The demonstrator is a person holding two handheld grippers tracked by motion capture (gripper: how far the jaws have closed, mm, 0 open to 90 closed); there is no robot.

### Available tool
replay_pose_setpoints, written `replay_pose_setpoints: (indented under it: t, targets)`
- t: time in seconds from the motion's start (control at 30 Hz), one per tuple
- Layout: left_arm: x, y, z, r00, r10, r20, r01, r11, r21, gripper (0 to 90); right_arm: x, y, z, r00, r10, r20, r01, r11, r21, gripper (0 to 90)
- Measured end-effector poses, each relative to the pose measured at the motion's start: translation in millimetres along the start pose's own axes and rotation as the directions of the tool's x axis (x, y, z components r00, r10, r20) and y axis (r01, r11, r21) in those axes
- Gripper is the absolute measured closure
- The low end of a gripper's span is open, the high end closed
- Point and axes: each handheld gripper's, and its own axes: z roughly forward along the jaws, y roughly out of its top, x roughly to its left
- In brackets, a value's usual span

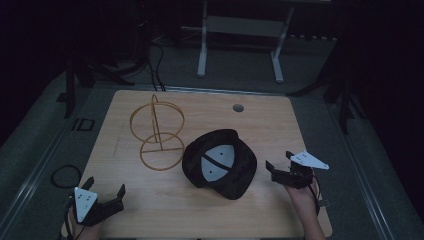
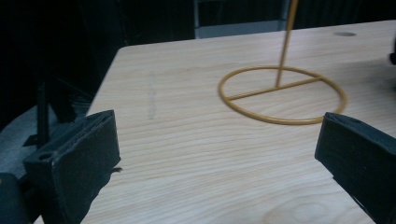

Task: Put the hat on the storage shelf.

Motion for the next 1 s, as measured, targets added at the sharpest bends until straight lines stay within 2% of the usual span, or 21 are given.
replay_pose_setpoints:
  t: [0.03, 0.1, 0.13, 0.2, 0.23, 0.3, 0.33, 0.4, 0.43, 0.47, 0.5, 0.53, 0.6, 0.67, 0.8, 0.9, 1.0]
  targets:
    - [-1.9, 0.8, -0.7, 0.9997, -0.007, 0.024, 0.007, 1.0000, -0.001, 0.3, 3.8, 7.9, 5.6, 0.9987, 0.000, -0.052, 0.000, 1.000, -0.009, 14.1]
    - [-7.0, 1.9, -1.3, 0.9993, 0.018, 0.034, -0.018, 0.9998, 0.010, 0.3, 6.3, 11.6, 8.5, 0.9987, -0.006, -0.050, 0.006, 1.000, -0.008, 14.1]
    - [-9.7, 2.1, -1.7, 0.9983, 0.028, 0.051, -0.028, 0.9996, 0.007, 0.3, 10.6, 18.9, 15.2, 0.9964, -0.024, -0.081, 0.024, 1.000, 0.000, 14.2]
    - [-15.5, 2.7, -2.1, 0.9965, 0.050, 0.067, -0.051, 0.9987, 0.008, 0.3, 13.4, 22.3, 18.9, 0.9965, -0.037, -0.076, 0.038, 0.999, 0.009, 14.3]
    - [-18.1, 2.9, -2.3, 0.9955, 0.056, 0.076, -0.056, 0.9984, -0.002, 0.3, 17.1, 28.6, 26.1, 0.9934, -0.052, -0.102, 0.054, 0.998, 0.019, 14.7]
    - [-22.9, 3.8, -2.2, 0.9933, 0.062, 0.098, -0.062, 0.9981, 0.001, 0.3, 19.4, 31.4, 29.3, 0.9935, -0.058, -0.098, 0.060, 0.998, 0.020, 15.2]
    - [-24.9, 3.7, -2.2, 0.9927, 0.065, 0.102, -0.065, 0.9979, -0.006, 0.3, 20.8, 34.2, 32.8, 0.9908, -0.064, -0.119, 0.067, 0.998, 0.019, 15.2]
    - [-27.5, 3.8, -2.6, 0.9900, 0.090, 0.109, -0.089, 0.9960, -0.011, 0.3, 24.1, 39.9, 39.0, 0.9894, -0.068, -0.128, 0.071, 0.997, 0.015, 16.2]
    - [-28.3, 4.0, -3.0, 0.9899, 0.085, 0.114, -0.084, 0.9964, -0.013, 0.3, 25.3, 43.0, 42.0, 0.9864, -0.071, -0.148, 0.073, 0.997, 0.012, 18.6]
    - [-28.3, 4.0, -3.0, 0.9899, 0.085, 0.114, -0.084, 0.9964, -0.013, 0.3, 25.3, 43.0, 42.0, 0.9864, -0.071, -0.148, 0.073, 0.997, 0.012, 18.6]
    - [-28.8, 5.6, -3.5, 0.9888, 0.044, 0.142, -0.044, 0.9990, -0.002, 0.3, 26.6, 46.2, 44.6, 0.9843, -0.076, -0.159, 0.078, 0.997, 0.004, 21.3]
    - [-29.4, 6.1, -3.6, 0.9886, 0.033, 0.147, -0.035, 0.9993, 0.011, 0.3, 30.2, 53.7, 50.8, 0.9790, -0.093, -0.182, 0.093, 0.996, -0.008, 23.0]
    - [-30.0, 7.0, -4.3, 0.9851, 0.018, 0.171, -0.024, 0.9993, 0.028, 0.3, 34.8, 60.0, 56.9, 0.9737, -0.114, -0.197, 0.115, 0.993, -0.006, 24.5]
    - [-31.6, 7.9, -4.8, 0.9828, 0.019, 0.184, -0.027, 0.9988, 0.040, 0.3, 39.1, 65.3, 63.5, 0.9678, -0.128, -0.217, 0.131, 0.991, -0.001, 26.7]
    - [-34.0, 9.0, -6.0, 0.9768, 0.031, 0.212, -0.042, 0.9982, 0.044, 0.3, 48.6, 72.8, 77.5, 0.9580, -0.182, -0.221, 0.191, 0.981, 0.019, 31.0]
    - [-34.8, 9.1, -6.7, 0.9749, 0.031, 0.221, -0.042, 0.9980, 0.047, 0.3, 54.4, 75.9, 89.8, 0.9502, -0.214, -0.227, 0.229, 0.972, 0.044, 33.7]
    - [-34.8, 9.0, -7.3, 0.9753, 0.027, 0.219, -0.039, 0.9982, 0.047, 0.3, 59.6, 77.4, 100.8, 0.9469, -0.229, -0.226, 0.248, 0.967, 0.057, 36.8]
